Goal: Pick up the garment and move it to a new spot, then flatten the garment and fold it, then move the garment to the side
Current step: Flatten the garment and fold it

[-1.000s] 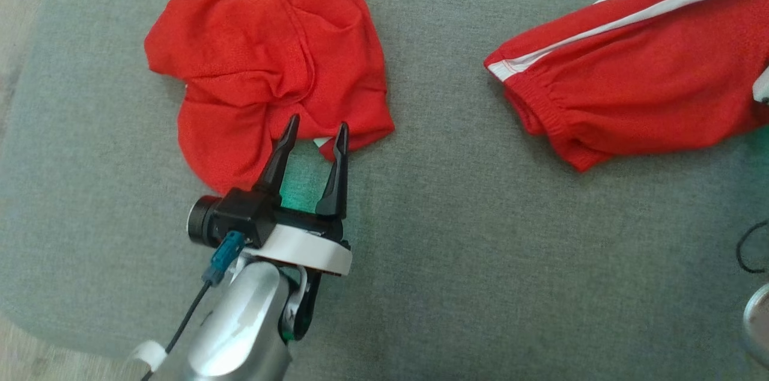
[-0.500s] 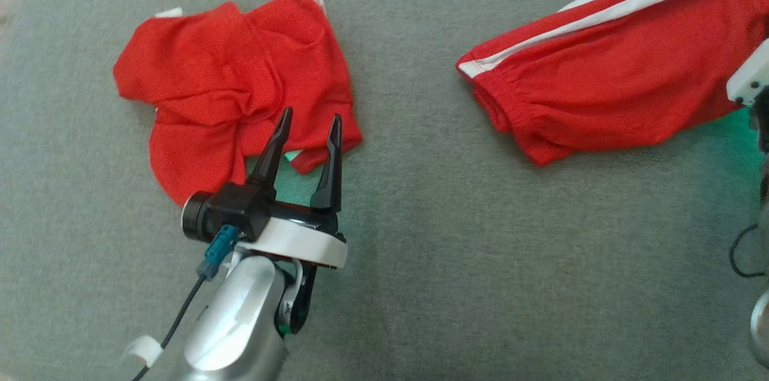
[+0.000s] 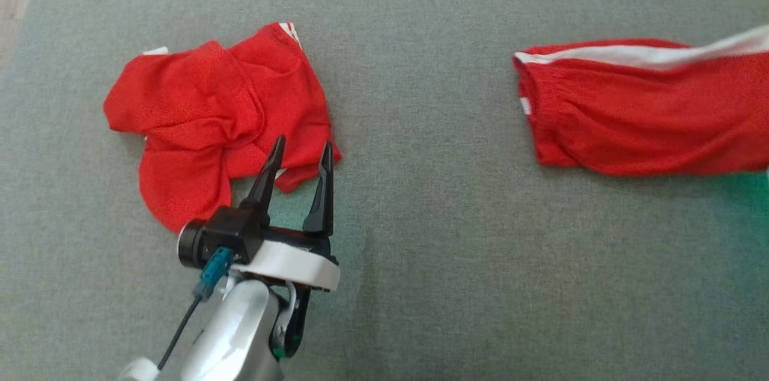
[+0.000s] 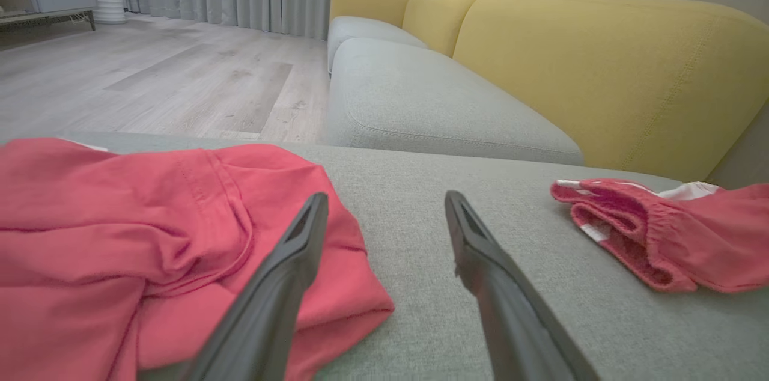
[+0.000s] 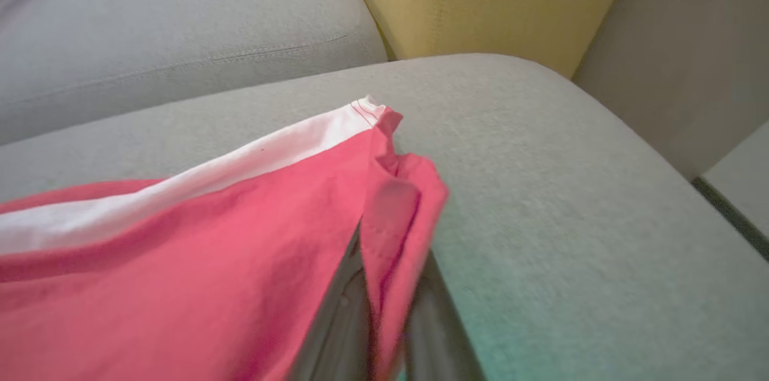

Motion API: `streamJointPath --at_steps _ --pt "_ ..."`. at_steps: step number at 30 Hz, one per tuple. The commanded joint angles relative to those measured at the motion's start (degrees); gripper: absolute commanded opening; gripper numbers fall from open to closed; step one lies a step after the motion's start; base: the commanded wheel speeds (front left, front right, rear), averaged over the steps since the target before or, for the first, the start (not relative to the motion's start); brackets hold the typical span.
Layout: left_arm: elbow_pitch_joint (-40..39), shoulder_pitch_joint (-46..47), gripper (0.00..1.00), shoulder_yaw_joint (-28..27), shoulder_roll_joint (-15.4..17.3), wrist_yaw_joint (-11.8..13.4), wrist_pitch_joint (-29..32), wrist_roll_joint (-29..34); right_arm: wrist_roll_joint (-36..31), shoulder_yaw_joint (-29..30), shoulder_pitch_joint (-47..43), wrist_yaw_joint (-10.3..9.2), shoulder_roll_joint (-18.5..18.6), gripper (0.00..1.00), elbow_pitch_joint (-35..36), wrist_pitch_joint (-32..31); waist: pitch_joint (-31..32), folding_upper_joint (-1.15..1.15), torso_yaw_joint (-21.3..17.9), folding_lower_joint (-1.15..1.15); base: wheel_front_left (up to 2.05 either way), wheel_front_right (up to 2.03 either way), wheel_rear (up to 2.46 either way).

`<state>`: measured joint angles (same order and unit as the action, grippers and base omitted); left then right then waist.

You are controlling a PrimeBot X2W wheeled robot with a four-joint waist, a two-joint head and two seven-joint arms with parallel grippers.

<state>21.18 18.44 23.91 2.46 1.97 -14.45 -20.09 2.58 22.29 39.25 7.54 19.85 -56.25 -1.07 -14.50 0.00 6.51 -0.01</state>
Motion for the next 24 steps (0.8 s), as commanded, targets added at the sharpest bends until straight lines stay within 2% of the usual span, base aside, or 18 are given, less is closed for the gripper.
streamJointPath --at_steps 1,5,13,18,24 --pt "-1.48 -0.02 1.00 -2.16 0.42 -0.05 -0.55 0.48 -0.49 -0.92 -0.80 -0.05 2.33 0.00 2.70 0.17 0.37 0.00 0.23 0.01 0.00 0.00 0.00" --pt "-1.14 -0.90 1.00 -2.42 0.42 -0.39 -0.55 0.10 -2.55 0.87 -3.95 -0.05 2.98 0.00 5.26 -0.37 1.07 0.00 0.63 0.01 0.00 0.00 0.00" --pt "-0.34 -1.45 1.00 -2.83 0.42 -0.41 -0.55 0.76 -3.42 3.24 -5.63 -0.05 -1.24 0.00 9.78 -1.38 2.94 0.00 0.34 0.01 0.00 0.00 0.00" --pt "0.30 -2.13 1.00 -3.06 0.42 -0.66 -0.55 1.29 -0.24 -3.64 -5.94 -0.05 -3.24 0.00 13.07 1.44 4.66 0.00 -0.17 0.01 0.00 0.00 0.00" --pt "0.67 -2.86 1.00 -2.99 0.42 -0.72 -0.55 1.05 7.35 -12.20 -6.49 -0.05 -4.30 0.00 16.63 5.24 6.96 0.00 -0.47 0.01 0.00 0.00 0.00"
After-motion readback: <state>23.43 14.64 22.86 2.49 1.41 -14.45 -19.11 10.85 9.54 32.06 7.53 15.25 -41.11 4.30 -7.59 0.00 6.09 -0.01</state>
